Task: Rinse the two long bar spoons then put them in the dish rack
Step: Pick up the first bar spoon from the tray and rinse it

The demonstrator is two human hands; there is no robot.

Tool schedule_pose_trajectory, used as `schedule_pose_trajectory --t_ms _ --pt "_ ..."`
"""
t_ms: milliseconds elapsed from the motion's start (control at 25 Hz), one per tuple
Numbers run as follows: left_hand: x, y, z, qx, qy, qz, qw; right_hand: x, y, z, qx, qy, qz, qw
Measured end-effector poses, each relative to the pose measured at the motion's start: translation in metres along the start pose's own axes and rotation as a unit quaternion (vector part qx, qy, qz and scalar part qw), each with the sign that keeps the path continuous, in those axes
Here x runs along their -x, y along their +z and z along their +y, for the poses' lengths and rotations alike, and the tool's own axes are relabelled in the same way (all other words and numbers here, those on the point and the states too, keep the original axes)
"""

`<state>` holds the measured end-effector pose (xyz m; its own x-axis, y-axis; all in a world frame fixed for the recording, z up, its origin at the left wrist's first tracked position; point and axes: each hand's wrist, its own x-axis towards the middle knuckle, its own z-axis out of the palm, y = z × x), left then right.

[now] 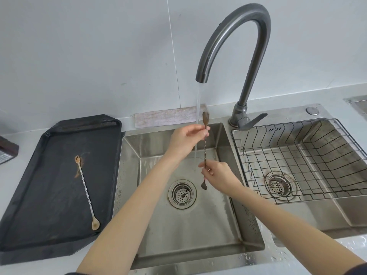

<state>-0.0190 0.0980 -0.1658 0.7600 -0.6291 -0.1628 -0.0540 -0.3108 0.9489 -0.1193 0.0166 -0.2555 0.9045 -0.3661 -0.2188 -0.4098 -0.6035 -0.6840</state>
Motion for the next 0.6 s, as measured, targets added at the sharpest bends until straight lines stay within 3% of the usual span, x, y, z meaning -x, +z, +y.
schedule_pose_trajectory --t_ms 600 --pt "-0.027 -0.001 0.001 -0.018 -0.033 0.059 0.998 0.0 -0.009 0.007 -0.038 0.029 0.02 0.999"
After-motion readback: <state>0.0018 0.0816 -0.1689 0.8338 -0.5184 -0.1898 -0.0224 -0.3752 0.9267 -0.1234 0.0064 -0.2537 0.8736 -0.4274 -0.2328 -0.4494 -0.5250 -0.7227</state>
